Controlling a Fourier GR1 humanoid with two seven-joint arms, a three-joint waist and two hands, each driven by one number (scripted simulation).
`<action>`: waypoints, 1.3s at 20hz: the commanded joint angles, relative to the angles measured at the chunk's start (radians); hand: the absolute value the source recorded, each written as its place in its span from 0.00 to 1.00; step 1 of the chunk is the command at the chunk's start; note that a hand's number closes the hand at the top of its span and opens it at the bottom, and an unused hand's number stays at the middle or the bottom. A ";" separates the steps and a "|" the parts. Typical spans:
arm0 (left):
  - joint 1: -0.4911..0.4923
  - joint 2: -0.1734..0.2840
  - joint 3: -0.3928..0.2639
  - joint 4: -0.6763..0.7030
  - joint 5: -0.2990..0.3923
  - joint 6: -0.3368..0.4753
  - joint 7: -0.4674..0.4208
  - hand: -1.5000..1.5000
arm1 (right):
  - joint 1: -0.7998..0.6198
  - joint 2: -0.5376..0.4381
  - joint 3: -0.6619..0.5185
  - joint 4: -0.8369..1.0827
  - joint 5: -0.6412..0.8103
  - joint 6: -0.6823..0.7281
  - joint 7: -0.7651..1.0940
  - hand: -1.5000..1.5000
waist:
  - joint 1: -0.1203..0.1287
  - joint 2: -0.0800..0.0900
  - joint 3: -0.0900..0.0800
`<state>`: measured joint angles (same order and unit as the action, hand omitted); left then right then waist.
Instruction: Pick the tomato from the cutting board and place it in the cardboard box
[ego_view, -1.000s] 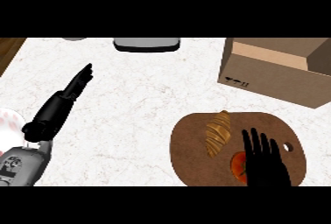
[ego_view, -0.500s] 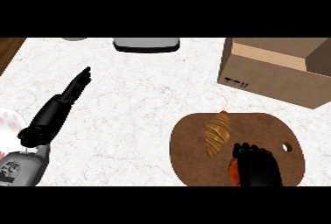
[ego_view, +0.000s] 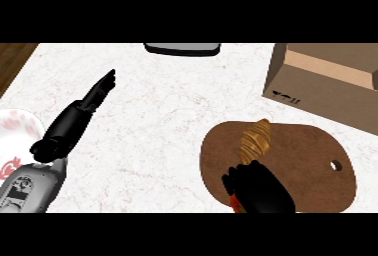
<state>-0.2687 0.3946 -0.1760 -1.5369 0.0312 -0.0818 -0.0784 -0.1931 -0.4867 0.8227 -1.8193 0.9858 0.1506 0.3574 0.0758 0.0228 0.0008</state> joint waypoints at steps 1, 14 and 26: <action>-0.009 -0.023 -0.003 0.039 -0.003 0.005 -0.017 0.50 | -0.128 -0.010 -0.037 0.049 -0.160 -0.021 -0.307 1.00 | -0.007 0.004 0.002; 0.066 -0.009 0.055 0.003 -0.011 0.003 -0.017 0.50 | -0.303 -0.065 -0.507 0.046 -0.428 -0.010 -0.488 1.00 | -0.076 -0.026 -0.001; 0.046 -0.049 0.037 0.000 -0.067 0.016 0.012 0.50 | -0.567 -0.042 -0.841 0.476 -0.549 0.010 -0.369 1.00 | -0.061 -0.019 -0.001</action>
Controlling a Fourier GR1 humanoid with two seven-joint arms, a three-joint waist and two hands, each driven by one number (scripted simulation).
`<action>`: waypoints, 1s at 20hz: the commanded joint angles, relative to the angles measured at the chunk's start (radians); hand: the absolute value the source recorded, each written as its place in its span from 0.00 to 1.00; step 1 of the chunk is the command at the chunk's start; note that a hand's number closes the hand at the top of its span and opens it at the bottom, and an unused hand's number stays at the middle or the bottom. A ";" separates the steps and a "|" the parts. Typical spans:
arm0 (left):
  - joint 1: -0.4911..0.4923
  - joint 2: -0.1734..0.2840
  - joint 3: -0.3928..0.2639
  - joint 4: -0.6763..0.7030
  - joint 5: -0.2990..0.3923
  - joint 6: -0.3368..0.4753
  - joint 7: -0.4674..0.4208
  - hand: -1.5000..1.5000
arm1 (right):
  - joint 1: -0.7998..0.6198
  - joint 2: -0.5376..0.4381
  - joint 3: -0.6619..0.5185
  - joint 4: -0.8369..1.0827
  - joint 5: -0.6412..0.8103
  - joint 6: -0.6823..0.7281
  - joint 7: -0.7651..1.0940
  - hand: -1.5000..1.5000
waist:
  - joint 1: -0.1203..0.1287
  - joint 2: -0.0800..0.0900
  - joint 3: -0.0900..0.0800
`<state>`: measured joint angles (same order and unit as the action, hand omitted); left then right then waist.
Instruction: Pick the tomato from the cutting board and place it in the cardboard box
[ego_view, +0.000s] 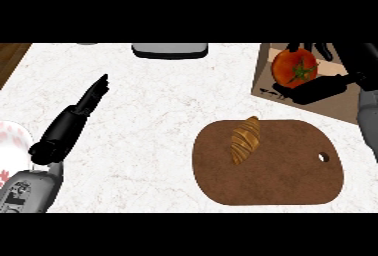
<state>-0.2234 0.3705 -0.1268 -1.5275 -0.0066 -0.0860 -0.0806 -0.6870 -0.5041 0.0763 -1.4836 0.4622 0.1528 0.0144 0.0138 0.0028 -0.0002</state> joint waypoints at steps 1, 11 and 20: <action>-0.019 -0.008 0.001 -0.034 -0.006 -0.008 0.048 0.50 | -0.136 -0.011 -0.086 0.216 0.004 -0.001 -0.019 1.00 | 0.007 0.001 0.000; -0.066 -0.060 -0.021 0.004 -0.029 -0.006 0.027 0.50 | -0.284 -0.144 -0.004 0.714 0.186 0.098 -0.234 1.00 | 0.038 0.017 0.001; -0.090 -0.032 0.014 0.013 -0.002 -0.056 0.028 0.50 | -0.381 -0.254 0.082 1.037 0.324 0.221 -0.454 1.00 | 0.054 0.024 0.002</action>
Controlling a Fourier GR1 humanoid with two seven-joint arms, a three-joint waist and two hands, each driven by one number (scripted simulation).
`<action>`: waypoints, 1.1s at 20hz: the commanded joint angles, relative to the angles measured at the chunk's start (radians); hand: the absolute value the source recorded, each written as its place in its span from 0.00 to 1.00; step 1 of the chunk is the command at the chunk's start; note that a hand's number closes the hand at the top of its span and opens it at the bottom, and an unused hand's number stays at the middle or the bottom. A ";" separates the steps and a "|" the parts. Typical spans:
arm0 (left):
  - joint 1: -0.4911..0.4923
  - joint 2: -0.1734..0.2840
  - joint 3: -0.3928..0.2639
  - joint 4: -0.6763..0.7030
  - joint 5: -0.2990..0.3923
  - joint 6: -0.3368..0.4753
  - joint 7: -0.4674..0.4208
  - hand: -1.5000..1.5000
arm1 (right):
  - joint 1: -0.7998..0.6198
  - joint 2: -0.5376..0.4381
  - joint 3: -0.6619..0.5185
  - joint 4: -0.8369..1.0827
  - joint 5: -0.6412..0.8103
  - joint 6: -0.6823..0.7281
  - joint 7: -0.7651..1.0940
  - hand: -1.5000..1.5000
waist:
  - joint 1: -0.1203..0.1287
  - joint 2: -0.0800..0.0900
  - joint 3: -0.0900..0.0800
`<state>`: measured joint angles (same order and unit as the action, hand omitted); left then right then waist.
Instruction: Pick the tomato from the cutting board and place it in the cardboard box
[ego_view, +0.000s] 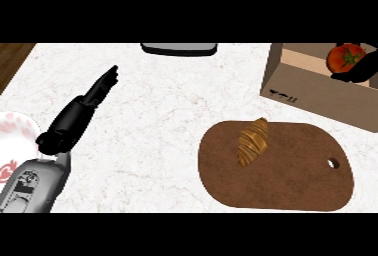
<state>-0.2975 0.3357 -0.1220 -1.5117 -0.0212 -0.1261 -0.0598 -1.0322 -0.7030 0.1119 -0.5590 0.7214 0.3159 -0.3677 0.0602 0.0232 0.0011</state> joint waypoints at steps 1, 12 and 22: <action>0.022 0.011 0.013 -0.040 0.023 -0.022 0.004 0.50 | -0.043 -0.061 0.035 0.157 0.071 0.041 -0.078 1.00 | 0.017 0.001 0.001; 0.051 -0.001 -0.008 -0.025 -0.023 -0.011 -0.027 0.50 | -0.103 -0.004 -0.121 0.298 -0.094 0.112 -0.398 0.00 | 0.016 0.002 0.003; 0.054 -0.019 -0.018 -0.023 -0.027 -0.009 -0.034 0.50 | -0.187 -0.066 -0.518 0.532 -0.493 0.274 -0.117 0.00 | 0.023 0.014 0.003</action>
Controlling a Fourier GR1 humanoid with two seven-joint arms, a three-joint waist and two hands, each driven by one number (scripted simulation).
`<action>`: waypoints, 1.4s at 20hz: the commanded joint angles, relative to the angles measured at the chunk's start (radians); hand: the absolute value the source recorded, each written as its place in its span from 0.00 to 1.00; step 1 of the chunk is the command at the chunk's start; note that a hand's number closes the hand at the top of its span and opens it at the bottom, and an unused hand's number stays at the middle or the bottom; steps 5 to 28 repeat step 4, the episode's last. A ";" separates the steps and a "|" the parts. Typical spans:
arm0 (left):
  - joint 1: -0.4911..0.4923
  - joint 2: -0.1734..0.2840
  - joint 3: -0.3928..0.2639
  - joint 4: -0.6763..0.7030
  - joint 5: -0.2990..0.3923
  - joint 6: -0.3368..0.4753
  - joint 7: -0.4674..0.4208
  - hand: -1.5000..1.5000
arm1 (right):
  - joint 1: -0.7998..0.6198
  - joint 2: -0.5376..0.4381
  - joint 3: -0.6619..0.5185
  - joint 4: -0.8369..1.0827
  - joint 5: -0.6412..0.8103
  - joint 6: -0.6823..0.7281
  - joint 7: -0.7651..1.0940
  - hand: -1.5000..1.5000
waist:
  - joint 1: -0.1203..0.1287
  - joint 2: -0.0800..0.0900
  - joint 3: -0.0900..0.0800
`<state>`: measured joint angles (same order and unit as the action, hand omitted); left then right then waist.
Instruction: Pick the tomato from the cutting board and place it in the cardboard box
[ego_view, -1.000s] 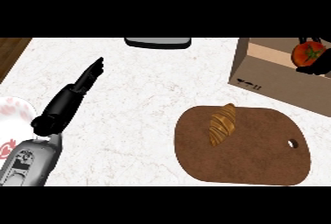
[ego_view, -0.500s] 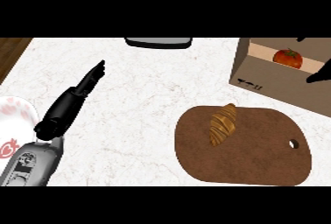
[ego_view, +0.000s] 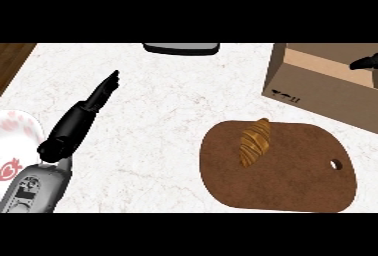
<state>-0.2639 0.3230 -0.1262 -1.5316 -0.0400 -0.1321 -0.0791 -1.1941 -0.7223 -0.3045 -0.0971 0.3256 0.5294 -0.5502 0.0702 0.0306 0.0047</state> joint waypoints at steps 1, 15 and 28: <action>-0.003 -0.029 -0.013 -0.004 -0.007 0.016 0.002 0.50 | 0.005 -0.057 -0.111 0.076 -0.107 0.054 0.059 0.00 | 0.006 0.010 0.001; 0.013 0.014 0.007 -0.008 0.001 -0.018 -0.032 0.50 | 0.012 -0.114 -0.142 0.070 -0.138 0.057 0.081 0.00 | 0.024 0.016 0.002; 0.013 0.014 0.007 -0.008 0.001 -0.018 -0.032 0.50 | 0.012 -0.114 -0.142 0.070 -0.138 0.057 0.081 0.00 | 0.024 0.016 0.002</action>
